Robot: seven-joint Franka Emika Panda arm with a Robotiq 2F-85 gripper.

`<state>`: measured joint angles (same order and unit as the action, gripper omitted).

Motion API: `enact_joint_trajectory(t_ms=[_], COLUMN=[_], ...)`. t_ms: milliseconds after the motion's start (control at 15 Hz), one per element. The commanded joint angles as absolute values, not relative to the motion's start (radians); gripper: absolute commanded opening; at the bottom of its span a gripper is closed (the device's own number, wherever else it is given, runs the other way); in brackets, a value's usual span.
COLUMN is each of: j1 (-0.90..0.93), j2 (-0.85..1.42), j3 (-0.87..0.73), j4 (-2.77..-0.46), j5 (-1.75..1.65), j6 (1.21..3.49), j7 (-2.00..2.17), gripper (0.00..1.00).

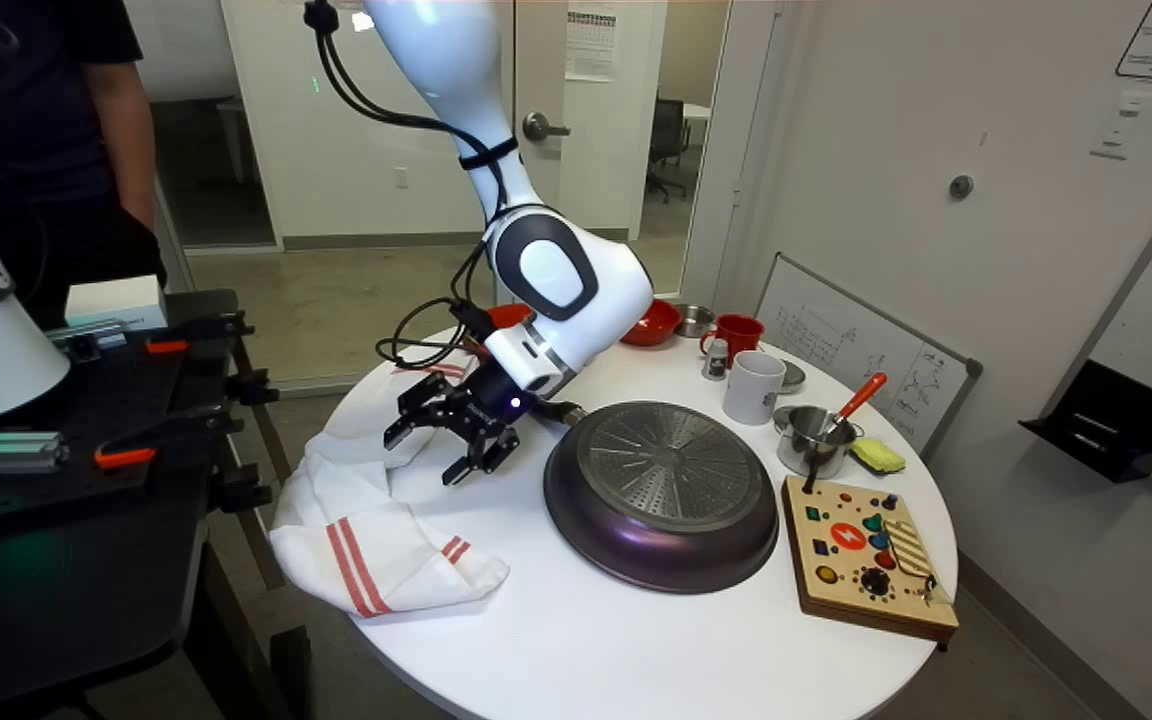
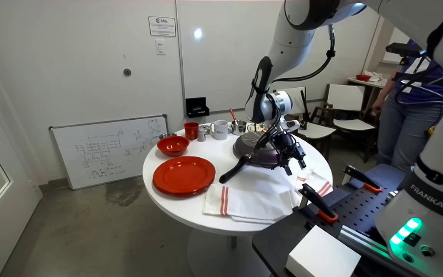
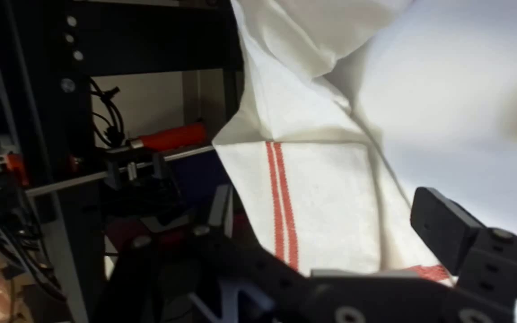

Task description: Unfold the towel

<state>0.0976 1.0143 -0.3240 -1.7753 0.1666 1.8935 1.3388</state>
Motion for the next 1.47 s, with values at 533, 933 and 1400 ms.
enact_joint_trajectory(t_ms=[533, 933, 1400], j1=[0.092, 0.098, 0.053], j2=[0.984, 0.942, 0.871], j3=[-0.331, -0.329, -0.306], j4=[-1.920, -2.006, -2.037], j5=[0.096, 0.054, 0.056], j6=[1.911, 2.121, 2.276], j7=[1.747, 1.746, 1.669], gripper=[1.00, 1.00, 1.00])
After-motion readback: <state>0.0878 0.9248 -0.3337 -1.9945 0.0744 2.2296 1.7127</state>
